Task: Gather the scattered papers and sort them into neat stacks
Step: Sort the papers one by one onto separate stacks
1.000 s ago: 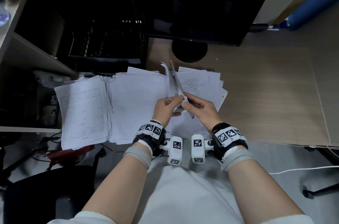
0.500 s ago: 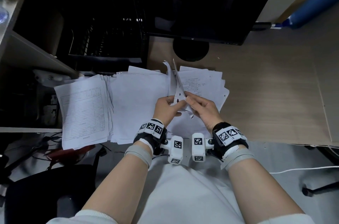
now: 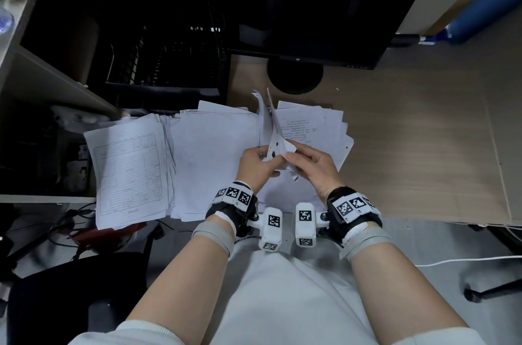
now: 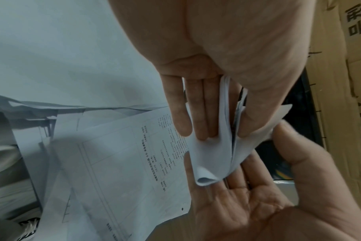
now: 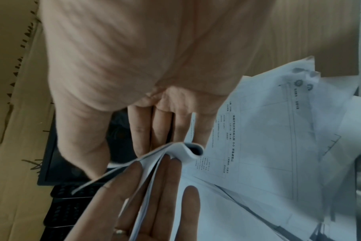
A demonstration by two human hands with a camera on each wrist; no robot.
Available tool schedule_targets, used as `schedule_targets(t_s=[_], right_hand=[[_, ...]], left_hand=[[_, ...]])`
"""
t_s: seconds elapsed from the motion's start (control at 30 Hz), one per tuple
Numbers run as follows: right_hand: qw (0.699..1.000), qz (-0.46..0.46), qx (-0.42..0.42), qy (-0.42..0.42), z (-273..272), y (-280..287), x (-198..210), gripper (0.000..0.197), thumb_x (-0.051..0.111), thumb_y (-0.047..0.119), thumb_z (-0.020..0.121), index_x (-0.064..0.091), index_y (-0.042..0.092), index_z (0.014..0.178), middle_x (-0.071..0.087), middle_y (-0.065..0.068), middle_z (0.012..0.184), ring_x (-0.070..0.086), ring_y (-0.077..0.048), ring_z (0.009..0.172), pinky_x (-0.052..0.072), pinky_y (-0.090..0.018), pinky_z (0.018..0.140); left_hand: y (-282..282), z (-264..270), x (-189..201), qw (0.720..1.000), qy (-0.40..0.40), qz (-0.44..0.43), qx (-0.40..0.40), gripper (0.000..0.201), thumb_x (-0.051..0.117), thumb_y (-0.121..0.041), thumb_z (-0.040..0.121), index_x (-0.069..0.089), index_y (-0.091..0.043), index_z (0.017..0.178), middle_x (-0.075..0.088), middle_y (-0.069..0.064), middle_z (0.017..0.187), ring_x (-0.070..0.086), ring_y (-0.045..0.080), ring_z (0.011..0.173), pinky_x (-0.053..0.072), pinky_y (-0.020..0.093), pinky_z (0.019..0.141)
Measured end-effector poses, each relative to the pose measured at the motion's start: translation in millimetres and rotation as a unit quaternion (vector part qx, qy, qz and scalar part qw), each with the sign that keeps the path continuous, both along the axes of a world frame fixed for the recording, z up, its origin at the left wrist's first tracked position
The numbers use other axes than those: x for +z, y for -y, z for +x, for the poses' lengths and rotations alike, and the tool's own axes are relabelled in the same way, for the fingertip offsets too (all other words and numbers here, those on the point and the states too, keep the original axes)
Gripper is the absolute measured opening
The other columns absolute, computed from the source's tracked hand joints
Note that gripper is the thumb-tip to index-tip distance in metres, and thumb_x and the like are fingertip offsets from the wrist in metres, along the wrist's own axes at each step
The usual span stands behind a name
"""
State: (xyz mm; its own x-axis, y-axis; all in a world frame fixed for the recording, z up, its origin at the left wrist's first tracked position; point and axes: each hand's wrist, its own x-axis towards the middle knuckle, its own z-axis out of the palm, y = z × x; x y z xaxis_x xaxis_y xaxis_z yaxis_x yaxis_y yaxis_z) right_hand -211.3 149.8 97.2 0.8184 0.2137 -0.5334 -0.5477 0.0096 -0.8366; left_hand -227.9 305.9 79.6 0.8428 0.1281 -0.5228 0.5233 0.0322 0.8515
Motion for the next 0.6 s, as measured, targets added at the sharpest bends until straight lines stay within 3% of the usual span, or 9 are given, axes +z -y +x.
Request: schedule_targets(t_s=[0.17,0.27,0.33,0.4,0.43,0.5,0.53,0.6], right_hand=[[0.99,-0.129,-0.002,0.06,3.5,-1.2,-10.5,0.011,0.064,0.012,0.083,0.072,0.017,0.088,0.074,-0.009,0.09,0.069,-0.032,0.093,0.057,-0.044,0.085],[0.983,-0.165,-0.012,0.077,2.6,-3.2,-14.1,0.014,0.072,0.022,0.084,0.071,0.022,0.098,0.074,0.004,0.092,0.069,-0.017,0.091,0.057,-0.036,0.084],[0.981,-0.175,-0.03,0.077,1.8,-1.7,-15.4,0.026,0.077,0.029,0.082,0.07,0.021,0.106,0.073,0.008,0.099,0.068,-0.012,0.095,0.055,-0.032,0.086],[0.979,-0.183,-0.027,0.083,1.1,1.1,-16.6,0.033,0.079,0.033,0.08,0.069,0.022,0.11,0.072,0.01,0.103,0.067,-0.01,0.098,0.053,-0.028,0.087],[0.979,-0.184,-0.022,0.082,0.3,1.7,-16.9,0.031,0.079,0.033,0.08,0.07,0.023,0.109,0.073,0.011,0.102,0.067,-0.008,0.097,0.053,-0.026,0.086],[0.978,-0.193,-0.029,0.08,-0.8,1.0,-18.7,0.024,0.076,0.03,0.085,0.071,0.021,0.106,0.073,0.009,0.1,0.067,-0.008,0.094,0.054,-0.025,0.083],[0.975,-0.202,-0.054,0.068,-1.1,1.3,-20.7,0.02,0.073,0.029,0.087,0.071,0.02,0.105,0.073,0.008,0.099,0.068,-0.011,0.091,0.056,-0.027,0.08],[0.966,-0.213,-0.144,0.01,-2.9,5.6,-28.2,0.015,0.067,0.027,0.091,0.069,0.016,0.102,0.071,0.004,0.098,0.07,-0.02,0.081,0.059,-0.032,0.069]], left_hand=[[1.6,0.5,-1.4,1.0,-0.004,-0.004,-0.018,0.026,0.069,-0.017,0.069,0.076,-0.005,0.091,0.073,0.009,0.084,0.068,0.022,0.079,0.063,0.041,0.079],[3.1,0.2,-1.7,1.0,-0.007,-0.023,-0.008,0.027,0.064,-0.008,0.072,0.075,-0.003,0.096,0.073,0.011,0.088,0.071,0.031,0.087,0.063,0.044,0.082],[2.9,0.7,0.7,0.998,-0.02,-0.058,0.025,0.021,0.063,-0.014,0.091,0.07,0.005,0.098,0.07,0.016,0.089,0.071,0.04,0.095,0.062,0.046,0.083],[3.9,2.1,1.1,0.996,-0.036,-0.073,0.044,0.039,0.059,-0.033,0.1,0.067,0.004,0.091,0.069,0.011,0.083,0.072,0.029,0.089,0.063,0.043,0.081],[4.8,2.0,1.5,0.998,-0.029,-0.055,0.032,0.045,0.063,-0.038,0.098,0.066,0.006,0.089,0.069,0.009,0.08,0.071,0.023,0.084,0.063,0.042,0.081],[5.3,-0.3,-8.5,1.0,-0.005,-0.005,0.02,0.04,0.072,-0.033,0.093,0.07,0.007,0.091,0.07,0.011,0.08,0.068,0.023,0.079,0.062,0.044,0.081],[4.6,-1.0,-12.8,0.999,-0.001,0.016,0.033,0.034,0.074,-0.03,0.091,0.072,0.004,0.095,0.071,0.011,0.084,0.068,0.025,0.081,0.06,0.043,0.081],[-1.5,-2.3,-21.6,0.996,-0.006,0.051,0.079,0.046,0.076,-0.04,0.083,0.073,-0.001,0.107,0.074,0.012,0.101,0.07,0.029,0.097,0.058,0.045,0.091]])
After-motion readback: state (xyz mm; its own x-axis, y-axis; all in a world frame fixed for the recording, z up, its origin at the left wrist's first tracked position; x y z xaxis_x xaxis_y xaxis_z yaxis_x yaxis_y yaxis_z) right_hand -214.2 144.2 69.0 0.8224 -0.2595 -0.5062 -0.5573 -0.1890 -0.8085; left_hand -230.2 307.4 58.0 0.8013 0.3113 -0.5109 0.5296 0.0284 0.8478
